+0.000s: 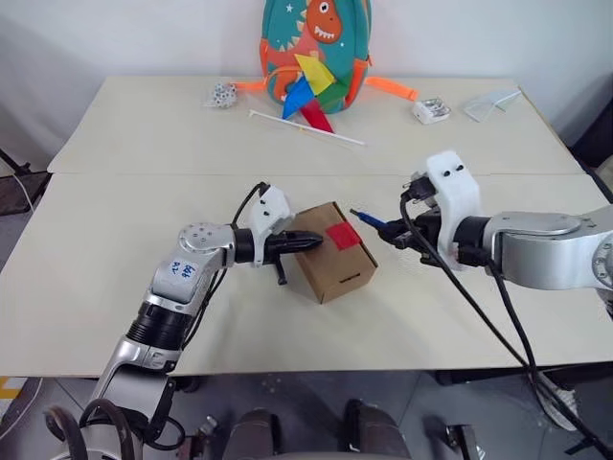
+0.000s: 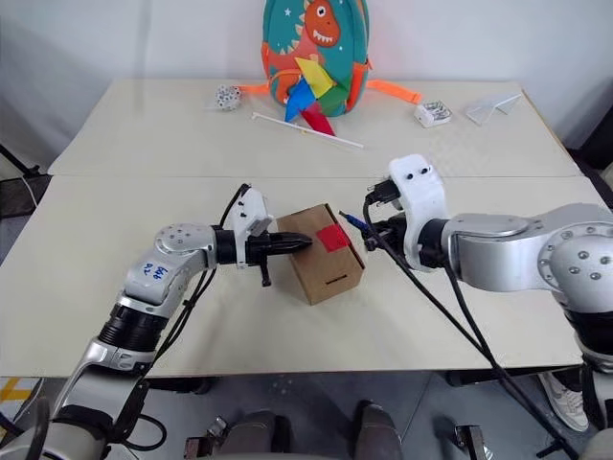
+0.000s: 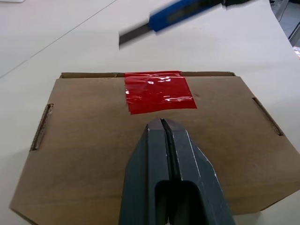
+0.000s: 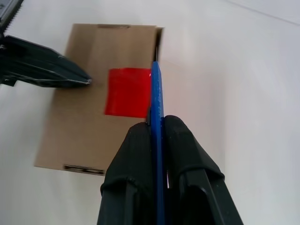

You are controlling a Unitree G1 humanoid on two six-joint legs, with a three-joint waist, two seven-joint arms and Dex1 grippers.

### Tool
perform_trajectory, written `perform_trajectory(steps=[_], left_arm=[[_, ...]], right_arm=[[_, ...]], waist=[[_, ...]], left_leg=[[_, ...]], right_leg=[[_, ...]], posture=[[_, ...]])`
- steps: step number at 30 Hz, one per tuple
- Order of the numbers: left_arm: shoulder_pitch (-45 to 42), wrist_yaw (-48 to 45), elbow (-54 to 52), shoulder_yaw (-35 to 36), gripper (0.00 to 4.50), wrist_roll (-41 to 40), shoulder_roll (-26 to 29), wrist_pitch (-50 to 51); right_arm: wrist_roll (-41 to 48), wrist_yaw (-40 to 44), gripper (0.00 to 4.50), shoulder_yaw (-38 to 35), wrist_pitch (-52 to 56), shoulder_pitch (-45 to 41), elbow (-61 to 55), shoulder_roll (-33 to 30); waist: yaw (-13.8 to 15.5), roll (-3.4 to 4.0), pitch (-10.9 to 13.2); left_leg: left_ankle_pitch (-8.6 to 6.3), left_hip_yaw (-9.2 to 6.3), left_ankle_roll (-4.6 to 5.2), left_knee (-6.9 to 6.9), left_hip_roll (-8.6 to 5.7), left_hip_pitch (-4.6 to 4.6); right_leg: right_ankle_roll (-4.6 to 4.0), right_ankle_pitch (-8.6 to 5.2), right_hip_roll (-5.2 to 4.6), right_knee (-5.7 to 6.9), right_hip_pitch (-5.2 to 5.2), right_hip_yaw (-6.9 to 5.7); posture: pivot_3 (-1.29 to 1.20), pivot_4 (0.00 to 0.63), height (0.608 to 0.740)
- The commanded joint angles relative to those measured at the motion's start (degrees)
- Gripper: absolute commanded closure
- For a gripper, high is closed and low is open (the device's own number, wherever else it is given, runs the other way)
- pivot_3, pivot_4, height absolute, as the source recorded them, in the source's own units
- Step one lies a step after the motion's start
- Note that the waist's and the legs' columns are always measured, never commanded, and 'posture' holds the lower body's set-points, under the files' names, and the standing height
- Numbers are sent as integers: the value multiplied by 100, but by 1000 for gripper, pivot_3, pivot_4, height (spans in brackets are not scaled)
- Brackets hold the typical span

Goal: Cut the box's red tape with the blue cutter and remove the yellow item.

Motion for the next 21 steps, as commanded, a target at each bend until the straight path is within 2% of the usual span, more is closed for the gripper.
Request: perform_trajectory(steps=[1, 7, 21], left_arm=[[3, -12, -26, -115, 4500, 124, -49, -11], [72, -19, -80, -205, 4500, 218, -64, 22], [131, 87, -88, -237, 4500, 295, -113, 128]], right_arm=[[373, -498, 4396, 162, -213, -267, 97, 165], [304, -1010, 4396, 296, -365, -306, 272, 413], [16, -1016, 4396, 261, -262, -268, 352, 621]], waist=[[0, 0, 0], [6, 0, 0], [1, 1, 0]], left_leg=[[0, 0, 0, 1, 0, -1], [0, -1, 0, 2, 0, 1], [0, -1, 0, 3, 1, 1]], right_leg=[[0, 0, 0, 1, 0, 0], [0, 0, 0, 2, 1, 0], [0, 0, 0, 3, 2, 0]], posture=[[0, 150, 740], [0, 150, 740], [0, 150, 740]])
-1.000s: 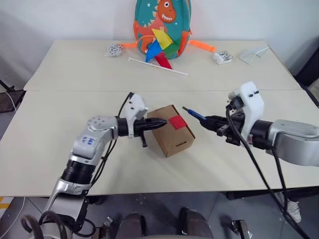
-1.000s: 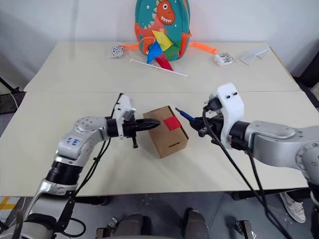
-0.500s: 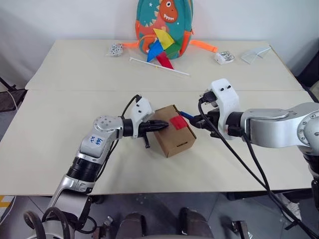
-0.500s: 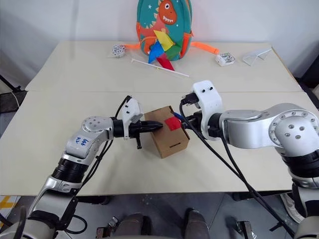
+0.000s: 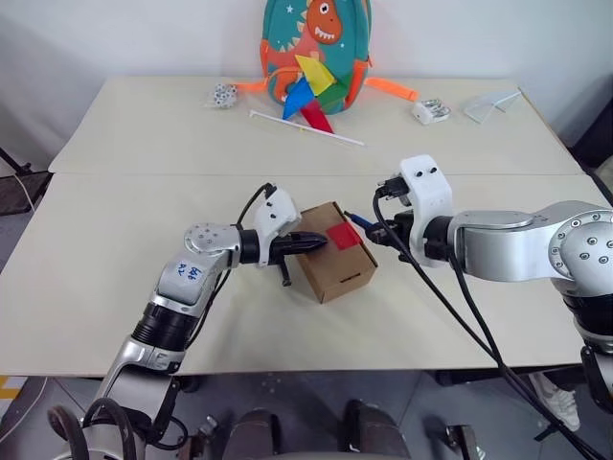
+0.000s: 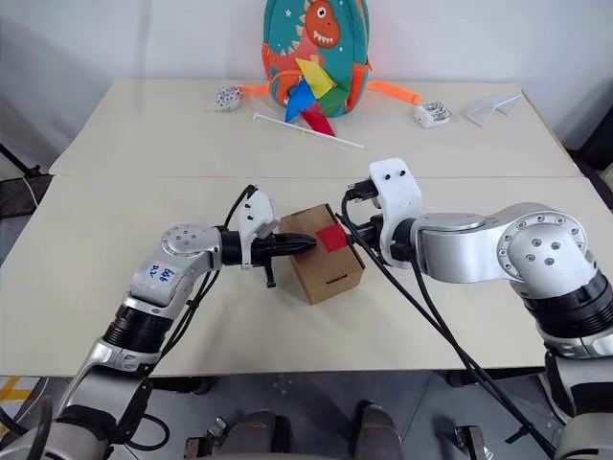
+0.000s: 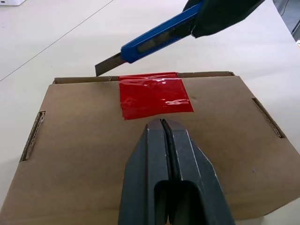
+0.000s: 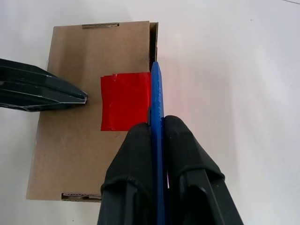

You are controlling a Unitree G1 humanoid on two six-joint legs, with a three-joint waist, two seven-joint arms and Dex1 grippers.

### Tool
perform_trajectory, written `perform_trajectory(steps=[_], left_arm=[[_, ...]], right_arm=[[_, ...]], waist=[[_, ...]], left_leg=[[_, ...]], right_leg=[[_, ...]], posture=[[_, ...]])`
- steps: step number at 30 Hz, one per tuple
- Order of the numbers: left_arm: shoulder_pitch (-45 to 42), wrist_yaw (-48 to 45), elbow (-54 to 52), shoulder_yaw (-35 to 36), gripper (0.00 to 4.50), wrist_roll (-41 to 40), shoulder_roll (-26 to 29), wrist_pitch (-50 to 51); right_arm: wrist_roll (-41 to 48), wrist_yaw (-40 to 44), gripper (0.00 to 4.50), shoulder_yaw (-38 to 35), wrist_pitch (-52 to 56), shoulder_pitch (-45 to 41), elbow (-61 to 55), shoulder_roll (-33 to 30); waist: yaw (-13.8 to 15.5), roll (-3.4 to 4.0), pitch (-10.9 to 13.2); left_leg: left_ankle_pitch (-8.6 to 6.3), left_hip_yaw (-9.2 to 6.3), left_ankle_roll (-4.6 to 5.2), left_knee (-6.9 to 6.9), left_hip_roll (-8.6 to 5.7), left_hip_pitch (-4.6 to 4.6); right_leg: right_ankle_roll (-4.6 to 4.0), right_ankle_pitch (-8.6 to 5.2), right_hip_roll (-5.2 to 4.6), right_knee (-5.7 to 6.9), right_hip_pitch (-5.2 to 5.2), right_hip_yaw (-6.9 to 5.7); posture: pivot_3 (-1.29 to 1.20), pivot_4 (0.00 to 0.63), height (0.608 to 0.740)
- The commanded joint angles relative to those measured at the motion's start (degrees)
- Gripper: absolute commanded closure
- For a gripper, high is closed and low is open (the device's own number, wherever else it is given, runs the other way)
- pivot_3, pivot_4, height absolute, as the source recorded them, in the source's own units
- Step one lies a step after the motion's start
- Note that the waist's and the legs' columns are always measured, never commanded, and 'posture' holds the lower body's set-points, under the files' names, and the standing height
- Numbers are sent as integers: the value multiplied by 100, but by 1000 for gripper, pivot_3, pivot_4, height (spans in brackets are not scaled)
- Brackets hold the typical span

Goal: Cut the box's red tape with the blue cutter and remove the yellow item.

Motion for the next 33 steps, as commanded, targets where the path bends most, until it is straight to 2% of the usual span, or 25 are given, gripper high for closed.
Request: perform_trajectory(steps=[1, 27, 33], left_arm=[[127, 19, -27, -144, 4500, 136, -7, 98], [209, -10, -236, -137, 4500, 129, 104, 291], [224, 4, -266, -141, 4500, 131, 99, 304]], right_arm=[[-151, 35, 4396, -164, -44, -75, -47, 60], [-396, 173, 4396, -175, 20, -49, -104, 302], [-498, 308, 4396, -287, 146, -88, -49, 182]], waist=[[-4, 0, 0], [-12, 1, 0], [-13, 1, 0]], left_leg=[[0, 0, 0, 0, 0, 0], [0, 0, 0, 0, 1, 1], [0, 1, 0, 0, 1, 1]], right_leg=[[0, 0, 0, 0, 0, 0], [0, 0, 0, 0, 0, 0], [0, 0, 0, 0, 0, 0]], posture=[[0, 150, 740], [0, 150, 740], [0, 150, 740]])
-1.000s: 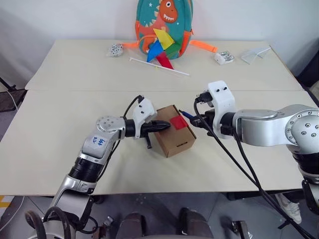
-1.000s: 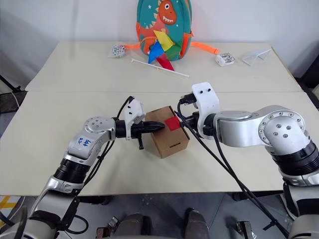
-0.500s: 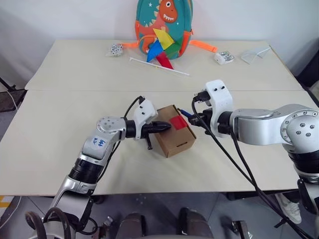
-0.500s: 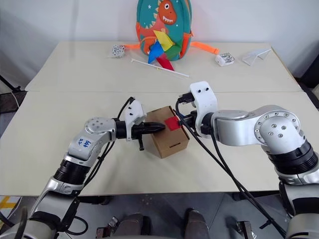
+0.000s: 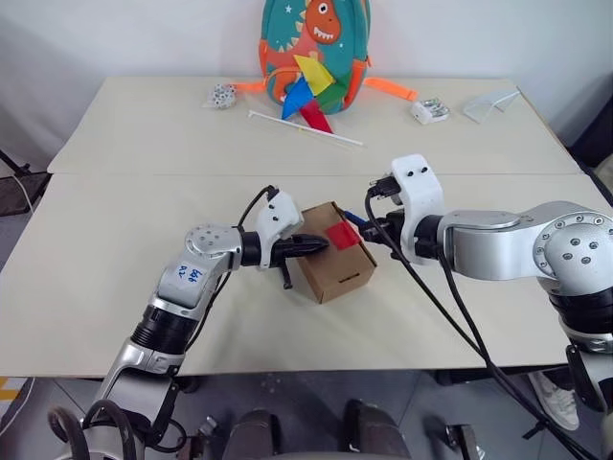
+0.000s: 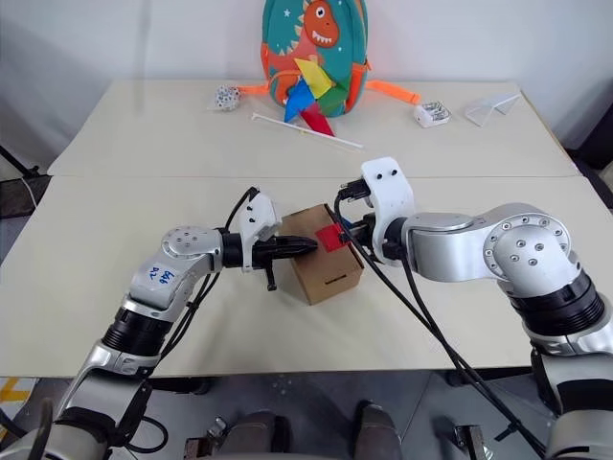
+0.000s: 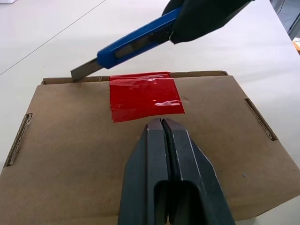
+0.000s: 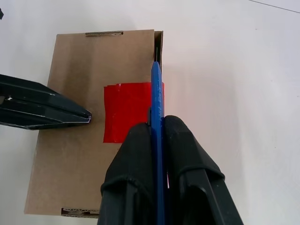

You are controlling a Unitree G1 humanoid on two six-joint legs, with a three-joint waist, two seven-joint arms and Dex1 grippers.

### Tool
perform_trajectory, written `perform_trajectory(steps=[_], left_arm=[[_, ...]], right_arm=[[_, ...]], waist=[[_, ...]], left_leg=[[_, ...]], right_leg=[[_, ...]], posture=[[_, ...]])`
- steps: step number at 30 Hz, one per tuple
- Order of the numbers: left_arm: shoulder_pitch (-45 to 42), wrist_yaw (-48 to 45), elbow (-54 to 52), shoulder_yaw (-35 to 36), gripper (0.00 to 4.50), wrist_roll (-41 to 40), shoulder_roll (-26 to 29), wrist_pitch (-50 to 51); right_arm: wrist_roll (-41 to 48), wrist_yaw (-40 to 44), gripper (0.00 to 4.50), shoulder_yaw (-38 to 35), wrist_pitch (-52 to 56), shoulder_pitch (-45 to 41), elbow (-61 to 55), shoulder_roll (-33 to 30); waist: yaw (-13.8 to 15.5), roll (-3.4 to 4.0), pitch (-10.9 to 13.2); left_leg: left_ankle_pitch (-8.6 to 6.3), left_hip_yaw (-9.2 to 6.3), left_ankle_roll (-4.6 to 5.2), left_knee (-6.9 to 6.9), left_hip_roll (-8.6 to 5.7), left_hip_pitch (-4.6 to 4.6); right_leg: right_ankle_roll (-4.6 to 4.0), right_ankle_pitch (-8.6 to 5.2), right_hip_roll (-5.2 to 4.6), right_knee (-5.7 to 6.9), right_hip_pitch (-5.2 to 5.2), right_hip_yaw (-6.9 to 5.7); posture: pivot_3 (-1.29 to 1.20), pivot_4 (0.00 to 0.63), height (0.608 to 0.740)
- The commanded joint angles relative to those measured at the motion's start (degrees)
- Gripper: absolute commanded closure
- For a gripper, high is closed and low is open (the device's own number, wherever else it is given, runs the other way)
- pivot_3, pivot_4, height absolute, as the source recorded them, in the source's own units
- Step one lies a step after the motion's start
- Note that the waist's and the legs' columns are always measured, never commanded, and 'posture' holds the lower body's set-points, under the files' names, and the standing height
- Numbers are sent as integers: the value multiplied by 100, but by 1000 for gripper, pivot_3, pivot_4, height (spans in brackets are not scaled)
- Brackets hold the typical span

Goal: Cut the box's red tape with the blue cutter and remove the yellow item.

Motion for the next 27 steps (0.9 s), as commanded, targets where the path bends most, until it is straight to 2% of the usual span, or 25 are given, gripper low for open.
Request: perform_trajectory(steps=[1, 11, 18, 27], left_arm=[[146, -4, -21, -106, 4500, 115, 70, 108], [102, 3, 0, -94, 4500, 118, 67, 116], [99, 39, 15, -129, 4500, 155, 87, 242], [161, 137, 130, -287, 4500, 184, -30, 420]], right_arm=[[-1, 115, 4396, -273, 78, -69, -116, -129], [255, 113, 4396, -99, 197, 13, -142, -120], [890, -110, 4396, 107, 265, 27, -118, -501], [900, -234, 4396, -3, -73, 529, -422, -520]], waist=[[-1, 0, 0], [-1, 0, 0], [1, 0, 0], [8, -2, -20]], left_leg=[[0, 0, 0, 0, 0, 0], [0, 0, 0, 0, 0, 0], [0, 0, 0, 0, 0, 1], [0, -1, 0, -1, 0, 7]], right_leg=[[0, 0, 0, 0, 0, 0], [0, 0, 0, 0, 0, 0], [0, 0, 0, 0, 0, 0], [0, 0, 0, -1, 7, 0]], posture=[[0, 150, 740], [0, 150, 740], [0, 150, 740], [0, 150, 740]])
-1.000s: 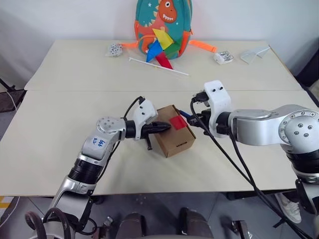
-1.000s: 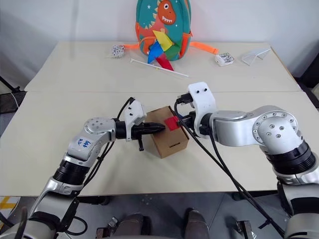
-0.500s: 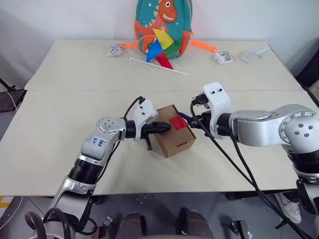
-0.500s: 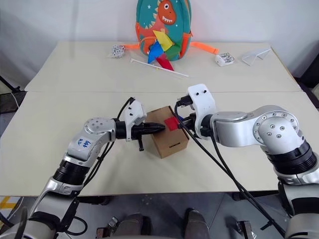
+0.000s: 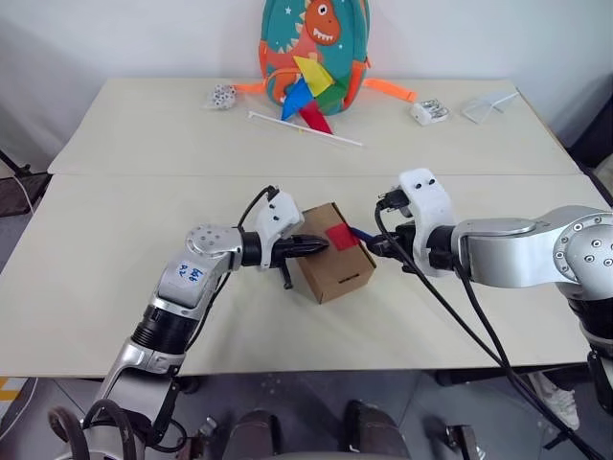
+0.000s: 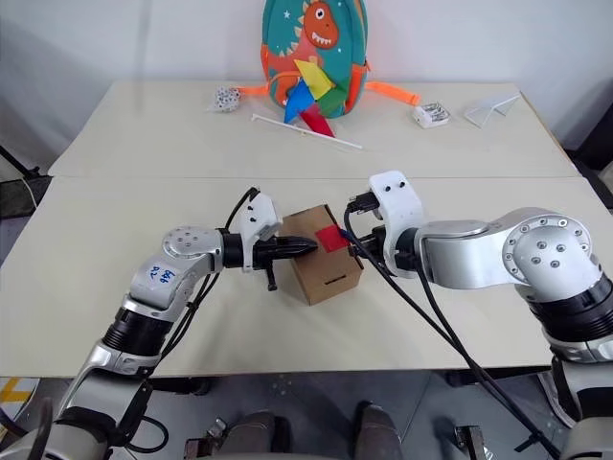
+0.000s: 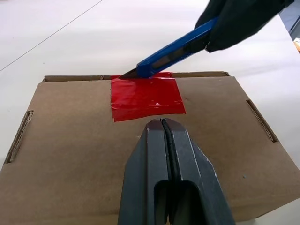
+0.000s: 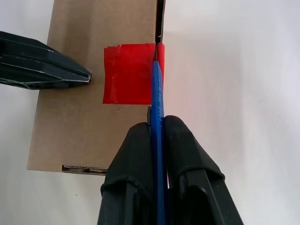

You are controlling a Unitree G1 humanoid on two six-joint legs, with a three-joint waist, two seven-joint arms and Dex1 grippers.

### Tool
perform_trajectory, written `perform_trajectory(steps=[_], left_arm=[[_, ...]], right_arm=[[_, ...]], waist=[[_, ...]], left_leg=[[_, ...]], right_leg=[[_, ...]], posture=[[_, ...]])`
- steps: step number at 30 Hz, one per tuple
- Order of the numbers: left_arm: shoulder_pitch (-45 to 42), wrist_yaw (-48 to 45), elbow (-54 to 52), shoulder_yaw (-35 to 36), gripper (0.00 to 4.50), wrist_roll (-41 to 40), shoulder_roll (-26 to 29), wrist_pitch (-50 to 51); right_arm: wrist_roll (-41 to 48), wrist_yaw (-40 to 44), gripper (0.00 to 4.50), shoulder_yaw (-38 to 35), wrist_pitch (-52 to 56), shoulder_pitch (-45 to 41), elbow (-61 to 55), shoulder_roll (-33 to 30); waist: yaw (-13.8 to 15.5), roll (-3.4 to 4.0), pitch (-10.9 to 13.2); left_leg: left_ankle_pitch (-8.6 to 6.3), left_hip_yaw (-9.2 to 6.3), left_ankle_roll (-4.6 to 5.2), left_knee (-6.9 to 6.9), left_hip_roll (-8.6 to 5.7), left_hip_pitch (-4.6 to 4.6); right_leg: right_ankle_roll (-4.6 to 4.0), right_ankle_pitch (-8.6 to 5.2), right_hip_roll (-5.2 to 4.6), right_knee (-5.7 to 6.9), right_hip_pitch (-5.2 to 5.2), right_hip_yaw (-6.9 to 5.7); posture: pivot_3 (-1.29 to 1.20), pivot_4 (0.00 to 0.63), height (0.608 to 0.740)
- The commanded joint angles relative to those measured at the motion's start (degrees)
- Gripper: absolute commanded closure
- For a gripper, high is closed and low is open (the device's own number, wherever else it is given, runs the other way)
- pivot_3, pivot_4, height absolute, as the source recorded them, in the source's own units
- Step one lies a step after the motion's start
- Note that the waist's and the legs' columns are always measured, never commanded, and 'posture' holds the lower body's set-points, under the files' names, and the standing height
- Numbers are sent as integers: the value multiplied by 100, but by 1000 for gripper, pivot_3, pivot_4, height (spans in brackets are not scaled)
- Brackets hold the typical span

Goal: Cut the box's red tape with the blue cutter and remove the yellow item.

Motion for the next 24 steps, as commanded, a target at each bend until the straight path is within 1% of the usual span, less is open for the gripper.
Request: perform_trajectory(steps=[1, 10, 16, 24], left_arm=[[171, 21, 154, -253, 4500, 187, -7, 232], [124, 56, 358, -360, 4500, 249, -161, 154], [126, 47, 439, -390, 4500, 301, -268, 101], [97, 30, 569, -416, 4500, 366, -328, -9]], right_arm=[[135, -100, 4396, -9, -112, 226, -283, -23], [135, -197, 4396, -193, -475, 662, -658, -20], [135, -247, 4396, -184, -731, 1030, -996, -144], [135, 170, 4396, -215, -706, 1072, -1051, -538]], waist=[[1, -1, -4], [20, 0, -10], [21, -1, -16], [24, -4, -25]], left_leg=[[0, 0, 0, 0, 0, 1], [0, -4, 0, 1, 0, 4], [0, -5, 1, 1, 0, 6], [-2, -9, 4, 3, 0, 14]], right_leg=[[0, 0, 0, 0, 1, 0], [0, 0, 0, -1, 7, -1], [0, 0, 0, -3, 11, -2], [0, 0, 0, -8, 24, -3]], posture=[[0, 150, 740], [0, 150, 740], [0, 150, 740], [0, 150, 740]])
